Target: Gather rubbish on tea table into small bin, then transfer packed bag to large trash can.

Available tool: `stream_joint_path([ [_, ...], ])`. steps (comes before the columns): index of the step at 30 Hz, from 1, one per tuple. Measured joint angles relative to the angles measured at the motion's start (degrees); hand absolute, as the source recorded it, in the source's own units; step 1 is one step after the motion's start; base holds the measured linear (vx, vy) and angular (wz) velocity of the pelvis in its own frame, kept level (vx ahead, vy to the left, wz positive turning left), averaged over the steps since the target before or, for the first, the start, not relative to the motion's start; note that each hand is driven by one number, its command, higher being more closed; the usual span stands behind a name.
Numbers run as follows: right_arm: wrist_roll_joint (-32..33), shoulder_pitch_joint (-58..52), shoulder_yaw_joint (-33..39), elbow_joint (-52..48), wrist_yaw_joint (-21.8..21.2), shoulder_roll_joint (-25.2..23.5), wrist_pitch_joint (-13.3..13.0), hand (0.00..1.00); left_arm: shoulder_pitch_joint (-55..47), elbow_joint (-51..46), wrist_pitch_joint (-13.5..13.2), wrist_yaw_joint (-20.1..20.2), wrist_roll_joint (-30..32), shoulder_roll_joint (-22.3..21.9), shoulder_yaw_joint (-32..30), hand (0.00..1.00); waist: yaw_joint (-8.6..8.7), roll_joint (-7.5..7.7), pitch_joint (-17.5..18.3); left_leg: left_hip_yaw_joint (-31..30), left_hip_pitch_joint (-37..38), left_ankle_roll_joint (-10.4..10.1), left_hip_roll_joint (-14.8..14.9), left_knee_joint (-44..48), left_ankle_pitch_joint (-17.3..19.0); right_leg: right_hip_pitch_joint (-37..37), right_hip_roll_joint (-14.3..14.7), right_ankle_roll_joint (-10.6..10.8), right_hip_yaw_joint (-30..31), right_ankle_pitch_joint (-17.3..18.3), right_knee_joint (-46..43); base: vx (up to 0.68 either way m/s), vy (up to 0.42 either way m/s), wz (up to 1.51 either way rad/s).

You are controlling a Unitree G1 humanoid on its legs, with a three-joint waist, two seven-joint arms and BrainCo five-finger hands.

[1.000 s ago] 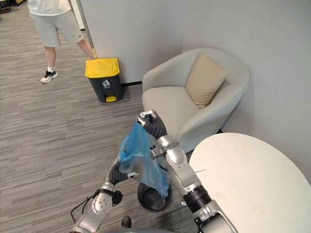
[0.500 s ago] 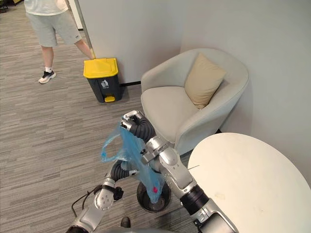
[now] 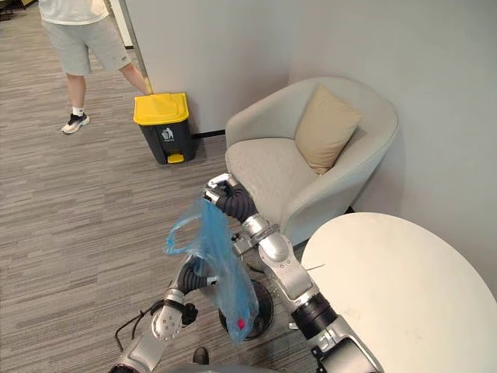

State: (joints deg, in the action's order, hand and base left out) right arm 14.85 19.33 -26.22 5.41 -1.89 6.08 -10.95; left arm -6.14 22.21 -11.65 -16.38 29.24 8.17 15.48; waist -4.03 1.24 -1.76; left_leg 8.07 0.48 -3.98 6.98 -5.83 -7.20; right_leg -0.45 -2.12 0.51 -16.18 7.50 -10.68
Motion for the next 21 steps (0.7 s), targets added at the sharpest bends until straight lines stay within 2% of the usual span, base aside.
stream_joint_path([
  [8, -4.1, -0.1, 1.8, 2.9, 0.8, 0.2, 0.0, 1.0, -0.6, 0.8, 0.0, 0.0, -0.6, 0.0, -0.3, 0.0, -0.01, -0.07, 0.0, -0.1, 0.0, 0.0, 0.0, 0.0, 0.0, 0.0, 0.0, 0.0, -0.1, 0.0, -0.1, 0.0, 0.0, 0.0],
  [21, -5.4, -1.3, 4.1, 2.9, 1.6, 0.1, 0.0, 1.0, -0.8, 0.4, -0.1, -0.1, -1.7, -0.1, -2.8, 0.0, -0.03, -0.08, -0.1, -0.4, -0.2, 0.0, -0.1, 0.0, 0.0, 0.0, -0.1, 0.2, -0.4, 0.3, -0.2, 0.0, 0.0, 0.0],
])
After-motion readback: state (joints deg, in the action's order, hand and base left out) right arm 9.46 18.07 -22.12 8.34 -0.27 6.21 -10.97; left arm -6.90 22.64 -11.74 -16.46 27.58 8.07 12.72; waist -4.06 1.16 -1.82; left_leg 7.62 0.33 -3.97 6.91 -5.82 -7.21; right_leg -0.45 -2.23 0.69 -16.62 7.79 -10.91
